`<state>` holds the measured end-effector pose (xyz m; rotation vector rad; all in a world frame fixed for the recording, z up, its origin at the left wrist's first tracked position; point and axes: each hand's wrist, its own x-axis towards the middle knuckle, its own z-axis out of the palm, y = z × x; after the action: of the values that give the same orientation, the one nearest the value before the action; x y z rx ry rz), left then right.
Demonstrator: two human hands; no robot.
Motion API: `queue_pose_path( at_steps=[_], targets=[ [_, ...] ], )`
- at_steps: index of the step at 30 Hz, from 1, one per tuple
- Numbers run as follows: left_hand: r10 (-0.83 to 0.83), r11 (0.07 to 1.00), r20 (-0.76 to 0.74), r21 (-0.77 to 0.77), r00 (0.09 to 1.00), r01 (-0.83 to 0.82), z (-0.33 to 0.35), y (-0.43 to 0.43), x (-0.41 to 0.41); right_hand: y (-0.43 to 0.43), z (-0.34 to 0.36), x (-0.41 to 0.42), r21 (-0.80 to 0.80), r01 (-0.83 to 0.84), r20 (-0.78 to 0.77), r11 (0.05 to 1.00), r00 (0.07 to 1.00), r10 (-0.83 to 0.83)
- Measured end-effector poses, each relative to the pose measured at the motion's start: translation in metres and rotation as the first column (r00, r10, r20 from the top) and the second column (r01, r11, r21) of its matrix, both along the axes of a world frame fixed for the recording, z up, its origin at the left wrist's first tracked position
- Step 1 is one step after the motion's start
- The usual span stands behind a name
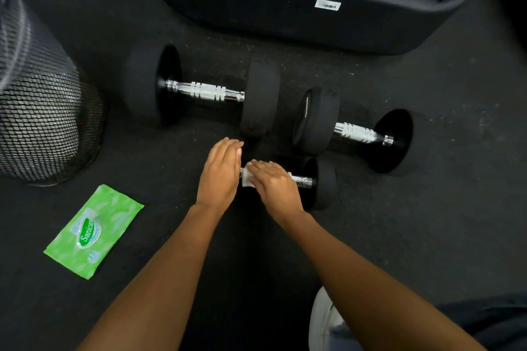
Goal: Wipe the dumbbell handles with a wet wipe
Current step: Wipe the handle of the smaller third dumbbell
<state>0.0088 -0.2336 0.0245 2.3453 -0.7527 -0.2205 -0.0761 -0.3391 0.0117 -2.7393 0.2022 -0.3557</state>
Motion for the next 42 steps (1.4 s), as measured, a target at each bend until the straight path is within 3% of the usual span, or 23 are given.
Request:
queue_pose_path(
  at_steps=[5,9,17,21,25,30,38,42],
  targets=[
    [-0.021,1.0,0.021,0.001,1.0,0.021,-0.001,0.002,0.0,0.01,-0.002,0.006,0.027,-0.042,0.0,0.999,0.999,0.042],
    [-0.002,1.0,0.005,-0.008,1.0,0.002,0.0,0.001,-0.001,-0.014,0.0,-0.019,-0.047,-0.142,0.029,0.989,0.989,0.144],
    [-0.001,1.0,0.01,0.004,1.0,0.001,-0.001,0.0,0.0,0.005,0.001,-0.01,-0.003,-0.002,-0.106,1.0,0.994,0.001],
    [0.003,1.0,-0.003,-0.006,1.0,-0.003,-0.002,0.001,0.0,-0.004,0.006,-0.005,0.011,-0.031,-0.132,0.999,0.991,0.033],
    [-0.006,1.0,0.009,-0.008,1.0,0.006,0.001,-0.001,-0.001,-0.021,0.009,-0.017,0.112,-0.04,-0.11,0.993,0.993,0.053],
    [0.004,1.0,0.002,-0.008,1.0,-0.004,-0.001,-0.001,0.0,-0.006,0.012,-0.004,0.202,0.086,-0.14,0.975,0.988,-0.058],
    [0.006,1.0,-0.011,-0.018,1.0,-0.007,-0.002,0.0,-0.001,-0.005,0.004,-0.006,0.094,-0.083,-0.124,0.992,0.988,0.095],
    [0.007,1.0,-0.001,-0.019,1.0,-0.007,-0.001,-0.001,-0.001,-0.006,0.003,-0.011,0.113,0.013,-0.113,0.993,0.994,0.0]
  ],
)
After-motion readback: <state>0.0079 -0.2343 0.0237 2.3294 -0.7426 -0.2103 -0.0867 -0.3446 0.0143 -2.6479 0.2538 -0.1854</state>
